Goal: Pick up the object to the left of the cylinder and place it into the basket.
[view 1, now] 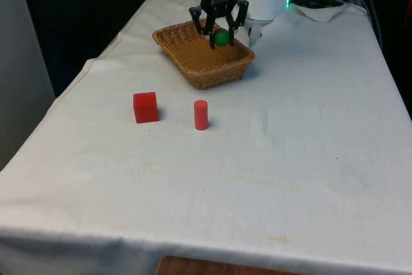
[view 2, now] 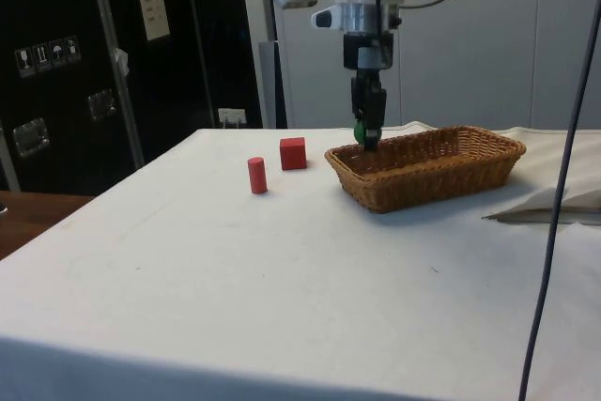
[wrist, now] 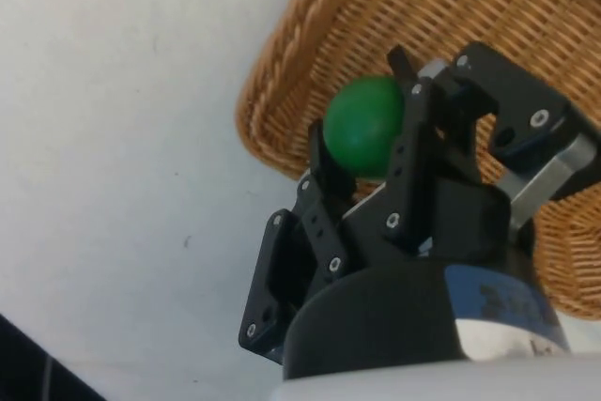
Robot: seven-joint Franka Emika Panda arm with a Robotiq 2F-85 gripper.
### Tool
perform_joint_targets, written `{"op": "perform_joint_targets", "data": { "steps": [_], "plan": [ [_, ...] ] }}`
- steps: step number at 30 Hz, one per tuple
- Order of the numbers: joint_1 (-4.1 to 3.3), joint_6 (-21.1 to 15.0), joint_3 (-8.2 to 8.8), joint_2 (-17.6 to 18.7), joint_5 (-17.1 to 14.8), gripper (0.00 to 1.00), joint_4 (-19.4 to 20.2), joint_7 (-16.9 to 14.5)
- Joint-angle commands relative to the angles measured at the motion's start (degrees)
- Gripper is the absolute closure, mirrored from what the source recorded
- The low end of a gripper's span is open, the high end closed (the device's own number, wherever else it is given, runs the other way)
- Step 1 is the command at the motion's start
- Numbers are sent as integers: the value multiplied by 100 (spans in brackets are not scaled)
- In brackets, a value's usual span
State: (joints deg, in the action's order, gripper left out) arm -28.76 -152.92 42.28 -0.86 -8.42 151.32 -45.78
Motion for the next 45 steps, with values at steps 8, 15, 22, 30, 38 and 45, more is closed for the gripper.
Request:
{"op": "perform_joint_targets", "data": {
  "steps": [8,15,22,30,38,45],
  "plan": [
    [34,-120,86,74,510,100,74,109],
    [46,-103,155,86,848,100,109,143],
    [52,-126,275,80,1129,100,160,132],
    [40,-401,447,160,1123,100,367,-46],
    [57,-819,458,579,877,100,435,-132],
    [34,-945,430,768,739,100,430,-97]
  ]
}}
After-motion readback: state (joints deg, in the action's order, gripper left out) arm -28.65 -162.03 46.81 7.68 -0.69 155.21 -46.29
